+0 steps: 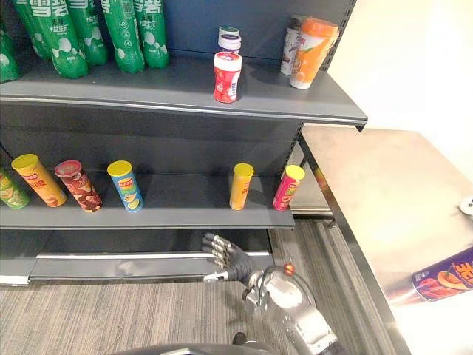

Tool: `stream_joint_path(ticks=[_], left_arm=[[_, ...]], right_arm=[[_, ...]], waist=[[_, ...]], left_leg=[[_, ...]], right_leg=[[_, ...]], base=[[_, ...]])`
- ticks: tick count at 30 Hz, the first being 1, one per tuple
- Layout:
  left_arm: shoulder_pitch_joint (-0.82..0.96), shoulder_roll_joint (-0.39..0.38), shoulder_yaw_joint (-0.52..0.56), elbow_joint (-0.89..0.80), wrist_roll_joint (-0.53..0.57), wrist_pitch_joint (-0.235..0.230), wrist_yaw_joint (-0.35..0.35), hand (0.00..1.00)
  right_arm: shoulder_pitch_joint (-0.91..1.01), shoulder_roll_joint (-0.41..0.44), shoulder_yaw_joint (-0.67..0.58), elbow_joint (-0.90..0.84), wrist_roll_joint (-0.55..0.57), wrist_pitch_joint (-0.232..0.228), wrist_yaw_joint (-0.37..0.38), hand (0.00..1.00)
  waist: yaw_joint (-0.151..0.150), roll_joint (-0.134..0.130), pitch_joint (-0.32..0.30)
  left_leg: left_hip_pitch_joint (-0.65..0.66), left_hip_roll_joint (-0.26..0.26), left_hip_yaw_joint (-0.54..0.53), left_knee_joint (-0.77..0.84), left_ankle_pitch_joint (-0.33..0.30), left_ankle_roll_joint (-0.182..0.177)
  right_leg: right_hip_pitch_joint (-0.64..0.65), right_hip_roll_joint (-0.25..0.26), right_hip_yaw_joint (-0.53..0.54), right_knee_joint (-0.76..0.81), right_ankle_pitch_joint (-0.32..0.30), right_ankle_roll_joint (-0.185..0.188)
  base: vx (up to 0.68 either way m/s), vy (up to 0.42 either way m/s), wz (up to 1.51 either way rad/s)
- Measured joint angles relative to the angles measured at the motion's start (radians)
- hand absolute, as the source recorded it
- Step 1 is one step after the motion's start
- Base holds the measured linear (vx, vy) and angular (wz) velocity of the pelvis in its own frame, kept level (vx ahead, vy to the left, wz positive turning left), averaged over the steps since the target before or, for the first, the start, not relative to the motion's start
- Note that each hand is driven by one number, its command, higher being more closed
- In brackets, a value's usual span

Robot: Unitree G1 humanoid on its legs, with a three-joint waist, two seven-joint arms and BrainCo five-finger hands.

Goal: Put the gum and the chips on the shelf.

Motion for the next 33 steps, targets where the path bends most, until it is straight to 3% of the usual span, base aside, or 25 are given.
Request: stream_joint_path(ticks=[4, 8, 16, 25, 33], left_arm=[[-0.004, 0.000, 0.003, -0.002, 0.003, 0.049, 0.011, 0.00], [-0.005, -0.005, 0.025, -0.002, 0.001, 0.083, 0.012, 0.00], [-0.001, -0.035, 0.084, -0.001, 0.003, 0.090, -0.030, 0.00], [0.001, -0.041, 0.135, 0.010, 0.001, 0.082, -0.053, 0.00], [-0.001, -0.059, 0.175, 0.031, 0.001, 0.066, -0.070, 0.00]], right_arm=[[0.035, 0.063, -0.031, 0.211, -0.075, -0.006, -0.042, 0.00], [0.047, 0.125, -0.139, 0.497, -0.153, -0.014, -0.114, 0.00], [0.027, 0.158, -0.441, 0.860, -0.255, -0.105, -0.264, 0.00], [0.053, 0.211, -0.609, 0.985, -0.260, -0.134, -0.347, 0.00], [0.046, 0.225, -0.685, 1.029, -0.252, -0.131, -0.341, 0.00]], waist=[[-0.005, 0.006, 0.000], [-0.006, 0.023, -0.003], [-0.006, 0.048, 0.002], [-0.008, 0.048, 0.003], [-0.007, 0.050, 0.013]], left_leg=[[-0.001, -0.002, -0.010, 0.000, 0.000, 0.000], [0.004, -0.008, -0.012, 0.000, -0.005, 0.003], [0.035, -0.021, -0.013, 0.000, -0.015, 0.003], [0.038, -0.031, -0.015, 0.000, -0.025, 0.005], [0.056, -0.044, -0.016, 0.000, -0.039, 0.010]], right_leg=[[0.002, -0.003, -0.008, 0.003, -0.005, 0.002], [0.007, -0.008, -0.009, 0.004, -0.007, 0.002], [0.038, -0.023, -0.012, 0.005, -0.021, 0.017], [0.044, -0.030, -0.014, 0.003, -0.022, 0.022], [0.059, -0.044, -0.014, 0.002, -0.031, 0.033]], base=[[0.03, 0.005, 0.06], [0.04, 0.014, 0.02], [0.03, 0.026, 0.02], [0.04, 0.012, 0.01], [0.03, 0.020, 0.01]])
